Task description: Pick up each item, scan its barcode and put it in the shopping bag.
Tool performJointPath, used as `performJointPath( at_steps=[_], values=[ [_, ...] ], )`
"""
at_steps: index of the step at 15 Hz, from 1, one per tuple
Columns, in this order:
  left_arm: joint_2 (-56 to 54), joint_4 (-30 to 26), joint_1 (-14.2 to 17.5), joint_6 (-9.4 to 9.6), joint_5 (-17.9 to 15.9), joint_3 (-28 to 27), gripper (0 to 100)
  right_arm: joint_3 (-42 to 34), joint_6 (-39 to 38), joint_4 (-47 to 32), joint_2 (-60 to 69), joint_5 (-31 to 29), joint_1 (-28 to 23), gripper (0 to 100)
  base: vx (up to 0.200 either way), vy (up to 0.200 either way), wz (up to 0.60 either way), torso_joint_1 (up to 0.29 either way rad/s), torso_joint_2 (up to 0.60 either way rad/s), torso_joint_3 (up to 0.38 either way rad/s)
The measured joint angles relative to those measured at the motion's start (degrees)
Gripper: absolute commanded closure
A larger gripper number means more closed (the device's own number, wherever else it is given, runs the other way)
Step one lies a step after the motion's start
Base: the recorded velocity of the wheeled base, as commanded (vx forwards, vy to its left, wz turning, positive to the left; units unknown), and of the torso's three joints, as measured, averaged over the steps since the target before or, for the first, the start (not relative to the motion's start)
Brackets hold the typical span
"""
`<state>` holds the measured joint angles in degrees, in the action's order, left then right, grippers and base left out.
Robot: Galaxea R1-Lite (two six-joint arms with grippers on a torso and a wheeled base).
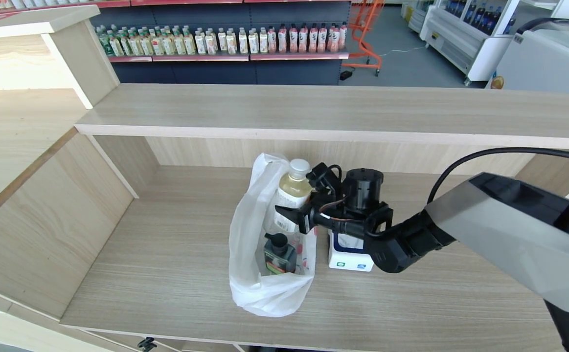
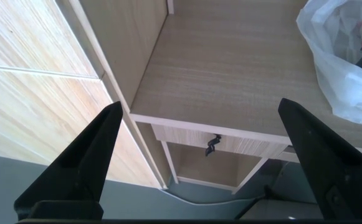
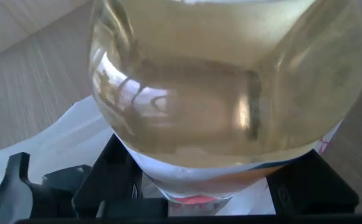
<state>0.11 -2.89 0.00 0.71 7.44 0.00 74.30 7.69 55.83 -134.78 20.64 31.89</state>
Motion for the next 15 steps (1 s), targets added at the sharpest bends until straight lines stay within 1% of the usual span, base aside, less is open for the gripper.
performJointPath(
  at_steps=[2, 5, 6, 10, 13, 15],
  values=[
    [0.0, 0.0, 0.0, -0.02, 0.0, 0.0, 0, 1.4, 2.1, 2.5, -2.7, -1.6, 0.1, 100, 0.000, 0.000, 0.00, 0.000, 0.00, 0.000],
    [0.0, 0.0, 0.0, 0.00, 0.0, 0.0, 0, 1.3, 4.4, 7.8, -6.0, -2.0, 0.0, 100, 0.000, 0.000, 0.00, 0.000, 0.00, 0.000],
    [0.0, 0.0, 0.0, -0.02, 0.0, 0.0, 0, 0.7, 4.5, 9.0, -6.6, -1.9, 0.0, 0, 0.000, 0.000, 0.00, 0.000, 0.00, 0.000],
    [0.0, 0.0, 0.0, -0.02, 0.0, 0.0, 0, -1.6, 3.3, 9.8, -6.5, -3.0, -0.6, 0, 0.000, 0.000, 0.00, 0.000, 0.00, 0.000],
    [0.0, 0.0, 0.0, -0.02, 0.0, 0.0, 0, -6.9, -5.0, 9.3, -1.3, -4.5, -1.4, 0, 0.000, 0.000, 0.00, 0.000, 0.00, 0.000],
    [0.0, 0.0, 0.0, -0.02, 0.0, 0.0, 0, -11.7, -10.1, 6.5, 5.5, -4.7, -1.7, 0, 0.000, 0.000, 0.00, 0.000, 0.00, 0.000]
  ],
)
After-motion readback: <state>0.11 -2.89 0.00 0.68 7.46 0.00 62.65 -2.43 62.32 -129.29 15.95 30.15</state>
